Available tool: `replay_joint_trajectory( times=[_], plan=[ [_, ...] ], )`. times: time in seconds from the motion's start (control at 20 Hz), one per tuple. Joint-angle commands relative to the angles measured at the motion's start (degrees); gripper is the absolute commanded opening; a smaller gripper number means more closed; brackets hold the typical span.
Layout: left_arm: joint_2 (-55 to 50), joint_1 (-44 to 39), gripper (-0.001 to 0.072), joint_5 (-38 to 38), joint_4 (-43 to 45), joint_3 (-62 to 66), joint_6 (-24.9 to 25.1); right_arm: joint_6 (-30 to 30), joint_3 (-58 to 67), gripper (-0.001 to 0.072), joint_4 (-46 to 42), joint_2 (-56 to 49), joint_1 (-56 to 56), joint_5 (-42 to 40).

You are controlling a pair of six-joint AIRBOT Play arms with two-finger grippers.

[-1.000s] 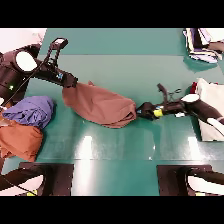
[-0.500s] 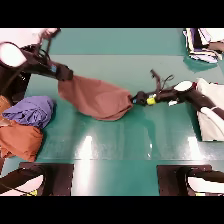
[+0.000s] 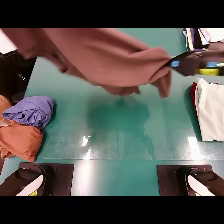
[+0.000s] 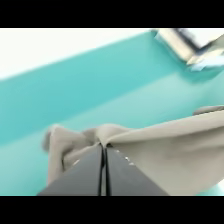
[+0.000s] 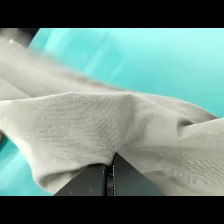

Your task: Fold the shirts.

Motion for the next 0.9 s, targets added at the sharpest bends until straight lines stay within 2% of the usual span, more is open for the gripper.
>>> replay_joint_trajectory(
  times=[0.0,0.2,0.35,0.55,0.7,0.75,0.8,0.85],
  plan=[
    [2.1,0.0,0.0024,-3.3,-2.7,5.3,-0.2,7.0,6.3,0.0019,-10.8,6.3,-0.3,5.8],
    [-0.3,0.0,0.0024,-9.2,-1.9,3.9,-0.9,12.8,7.8,0.0019,-14.4,6.7,-0.3,12.9],
    [-4.9,0.1,0.0025,-10.4,2.6,-2.2,-0.4,14.9,7.7,0.0019,-14.0,0.2,0.0,18.4],
    [-13.0,0.1,0.0025,-10.5,9.8,-14.9,-0.2,14.9,7.7,0.0019,-14.6,-12.8,7.8,20.6],
    [-17.4,0.1,0.0025,-10.3,15.9,-21.8,-0.3,10.9,7.7,0.0033,-14.4,-21.7,13.8,20.1],
    [-18.7,0.1,0.0025,-10.2,17.8,-23.2,-0.3,9.4,7.7,0.0213,-14.5,-24.4,15.0,19.7],
    [-19.6,0.1,0.0025,-9.9,18.8,-24.0,-0.3,8.8,7.7,0.0442,-14.4,-26.6,15.5,19.2],
    [-20.2,0.1,0.0024,-9.6,19.3,-24.3,-0.3,8.0,7.7,0.049,-14.5,-28.7,15.7,18.4]
  ],
)
